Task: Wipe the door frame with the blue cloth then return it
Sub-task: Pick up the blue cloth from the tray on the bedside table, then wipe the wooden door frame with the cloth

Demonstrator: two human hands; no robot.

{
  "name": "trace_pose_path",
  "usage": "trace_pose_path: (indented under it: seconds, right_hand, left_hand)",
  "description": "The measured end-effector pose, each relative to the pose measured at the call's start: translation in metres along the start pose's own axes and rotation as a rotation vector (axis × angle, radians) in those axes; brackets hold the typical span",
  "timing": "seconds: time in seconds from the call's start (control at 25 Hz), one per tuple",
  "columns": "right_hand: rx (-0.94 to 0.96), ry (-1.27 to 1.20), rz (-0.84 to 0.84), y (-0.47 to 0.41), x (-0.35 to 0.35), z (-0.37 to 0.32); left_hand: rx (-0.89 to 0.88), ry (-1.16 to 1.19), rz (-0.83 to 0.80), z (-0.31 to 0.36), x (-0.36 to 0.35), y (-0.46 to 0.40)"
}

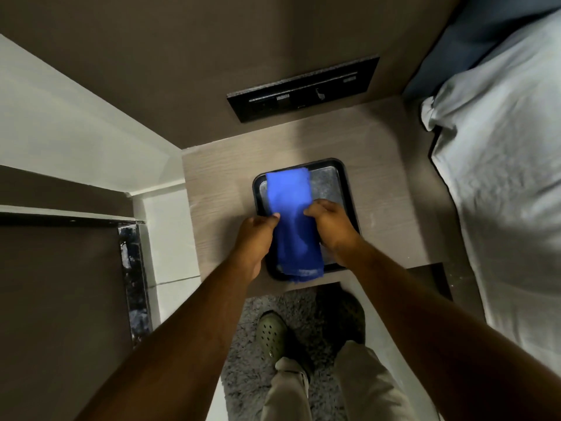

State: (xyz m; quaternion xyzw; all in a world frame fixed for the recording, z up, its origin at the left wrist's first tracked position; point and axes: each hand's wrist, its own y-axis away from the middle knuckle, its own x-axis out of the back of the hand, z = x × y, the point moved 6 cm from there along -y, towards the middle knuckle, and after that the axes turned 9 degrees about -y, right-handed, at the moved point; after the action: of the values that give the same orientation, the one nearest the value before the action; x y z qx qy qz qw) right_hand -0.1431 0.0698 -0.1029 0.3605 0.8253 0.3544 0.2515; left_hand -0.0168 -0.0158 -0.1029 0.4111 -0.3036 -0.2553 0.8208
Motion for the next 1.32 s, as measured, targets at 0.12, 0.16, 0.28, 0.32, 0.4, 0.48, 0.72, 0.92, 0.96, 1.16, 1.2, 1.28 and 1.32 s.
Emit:
trace_pose_path:
  seconds: [0.12, 0.16, 0.28, 0.32, 0.4, 0.48, 0.72, 0.92, 0.96, 1.16, 1.2, 1.28, 1.32]
  right_hand:
    - [-0.044, -0.155, -0.056, 0.038, -0.021, -0.032]
    - [-0.035, -0.184, -0.081, 0.05, -0.027, -0.044]
    - [0.024, -0.225, -0.208, 0.091, -0.049, -0.082]
    - [0.038, -0.213, -0.248, 0.103, -0.056, -0.092]
    - [0.072, -0.159, -0.322, 0.132, -0.079, -0.115]
    - [0.136, -0.096, -0.402, 0.16, -0.104, -0.136]
    - [0.336, 0.051, -0.711, 0.288, -0.201, -0.188]
    - [0.493, 0.112, -0.91, 0.423, -0.282, -0.208]
    - [0.533, 0.111, -0.954, 0.449, -0.295, -0.209]
    - [0.717, 0.121, -1.221, 0.615, -0.357, -0.181]
    - [0.76, 0.133, -1.266, 0.65, -0.367, -0.169]
    - [0.832, 0.139, -1.349, 0.725, -0.386, -0.133]
    - [0.859, 0.134, -1.381, 0.754, -0.394, -0.118]
  left_hand:
    - [0.019, 0.267, -0.224, 0.016, 0.006, 0.039]
    - [-0.002, 0.329, -0.266, 0.026, 0.014, 0.055]
    - [-0.147, 0.353, -0.3, 0.058, 0.053, 0.103]
    - [-0.195, 0.347, -0.294, 0.066, 0.065, 0.118]
    - [-0.291, 0.353, -0.216, 0.08, 0.1, 0.152]
    - [-0.372, 0.386, -0.129, 0.088, 0.132, 0.185]
    - [-0.552, 0.452, 0.257, 0.087, 0.244, 0.336]
    - [-0.689, 0.48, 0.617, 0.062, 0.335, 0.483]
    - [-0.714, 0.492, 0.675, 0.056, 0.348, 0.508]
    - [-0.839, 0.511, 1.005, -0.017, 0.415, 0.653]
    - [-0.851, 0.527, 1.058, -0.039, 0.426, 0.681]
    - [-0.87, 0.546, 1.178, -0.093, 0.448, 0.744]
    - [-0.883, 0.553, 1.221, -0.114, 0.455, 0.77]
